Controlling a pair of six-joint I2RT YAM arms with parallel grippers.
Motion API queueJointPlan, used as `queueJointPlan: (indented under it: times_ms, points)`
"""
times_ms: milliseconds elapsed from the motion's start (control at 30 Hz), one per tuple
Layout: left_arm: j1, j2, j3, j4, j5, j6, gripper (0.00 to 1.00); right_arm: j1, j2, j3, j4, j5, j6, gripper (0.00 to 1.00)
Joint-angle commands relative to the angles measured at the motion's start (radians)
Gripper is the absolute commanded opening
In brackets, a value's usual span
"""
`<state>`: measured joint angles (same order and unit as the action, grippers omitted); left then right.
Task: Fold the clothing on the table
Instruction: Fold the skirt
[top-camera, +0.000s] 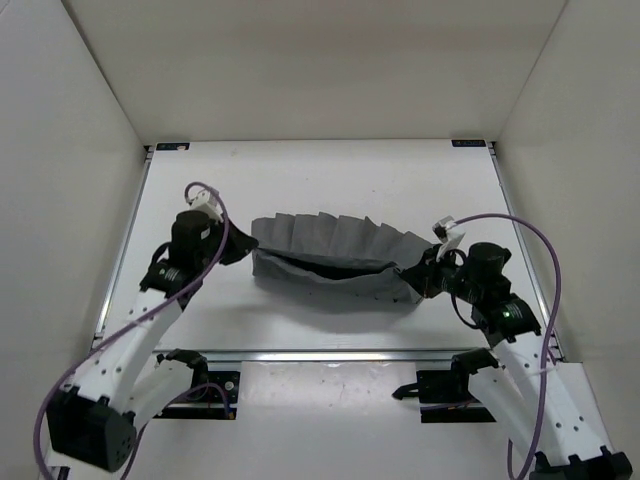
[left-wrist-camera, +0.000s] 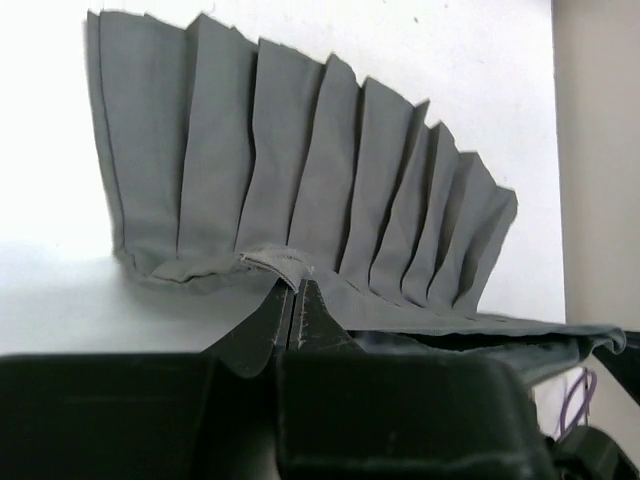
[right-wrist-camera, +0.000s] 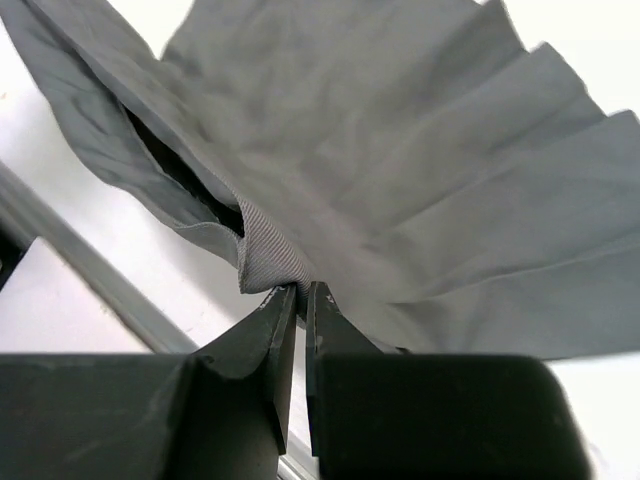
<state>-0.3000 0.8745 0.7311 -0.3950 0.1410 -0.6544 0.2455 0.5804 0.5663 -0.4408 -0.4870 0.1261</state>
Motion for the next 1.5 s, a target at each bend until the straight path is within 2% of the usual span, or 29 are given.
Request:
queueJointPlan:
  times_ms: [0, 67, 367, 533, 567, 600, 667, 767, 800, 833, 900, 933, 1000, 1033, 1133, 1200, 1300, 1333, 1433, 1467]
  points:
    - [0.012, 0.163, 0.135, 0.119, 0.000, 0.045, 0.00, -0.055, 0.109, 0.083, 0.056, 0.048, -0.031, 0.00]
    - [0.007, 0.271, 0.203, 0.142, 0.005, 0.055, 0.00, -0.109, 0.192, 0.096, 0.115, 0.033, -0.039, 0.00]
    - [0.007, 0.801, 0.531, 0.203, 0.048, 0.047, 0.00, -0.210, 0.478, 0.150, 0.284, 0.120, 0.026, 0.00]
    - [0.012, 0.969, 0.651, 0.242, 0.062, 0.039, 0.01, -0.224, 0.619, 0.201, 0.352, 0.174, 0.055, 0.00]
    - [0.012, 1.000, 0.669, 0.249, 0.062, 0.035, 0.08, -0.213, 0.663, 0.227, 0.346, 0.215, 0.059, 0.00]
    - [0.021, 1.026, 0.686, 0.263, 0.069, 0.033, 0.23, -0.213, 0.705, 0.250, 0.356, 0.241, 0.064, 0.00]
    - [0.030, 1.047, 0.683, 0.315, 0.101, 0.019, 0.30, -0.213, 0.777, 0.283, 0.372, 0.299, 0.095, 0.00]
    - [0.073, 1.045, 0.639, 0.462, 0.193, -0.036, 0.62, -0.216, 0.876, 0.358, 0.393, 0.332, 0.124, 0.02]
    - [0.088, 1.037, 0.634, 0.497, 0.201, -0.039, 0.63, -0.222, 0.928, 0.418, 0.375, 0.361, 0.122, 0.08]
    - [0.100, 1.026, 0.620, 0.498, 0.213, -0.040, 0.63, -0.227, 0.949, 0.473, 0.334, 0.361, 0.107, 0.21]
    - [0.122, 0.994, 0.593, 0.505, 0.230, -0.028, 0.65, -0.221, 1.028, 0.570, 0.271, 0.367, 0.078, 0.35]
    - [0.128, 0.970, 0.561, 0.505, 0.255, -0.018, 0.66, -0.224, 1.042, 0.605, 0.231, 0.376, 0.057, 0.35]
    - [0.139, 0.907, 0.492, 0.486, 0.261, -0.008, 0.52, -0.210, 1.030, 0.615, 0.214, 0.425, 0.052, 0.40]
    - [0.148, 0.873, 0.443, 0.472, 0.244, 0.015, 0.48, -0.212, 1.012, 0.603, 0.193, 0.435, 0.059, 0.53]
    - [0.118, 0.813, 0.338, 0.441, 0.188, 0.048, 0.46, -0.233, 0.968, 0.578, 0.148, 0.397, 0.101, 0.55]
    - [0.102, 0.772, 0.260, 0.427, 0.140, 0.071, 0.38, -0.241, 0.941, 0.546, 0.111, 0.400, 0.130, 0.52]
    - [0.079, 0.762, 0.226, 0.395, 0.105, 0.082, 0.34, -0.281, 0.879, 0.478, 0.097, 0.412, 0.170, 0.51]
    - [0.073, 0.761, 0.222, 0.366, 0.080, 0.090, 0.37, -0.294, 0.871, 0.460, 0.087, 0.413, 0.176, 0.52]
    - [0.061, 0.764, 0.226, 0.334, 0.029, 0.110, 0.58, -0.340, 0.834, 0.428, 0.056, 0.389, 0.193, 0.52]
    - [0.056, 0.762, 0.232, 0.318, 0.008, 0.110, 0.60, -0.354, 0.828, 0.417, 0.042, 0.387, 0.187, 0.53]
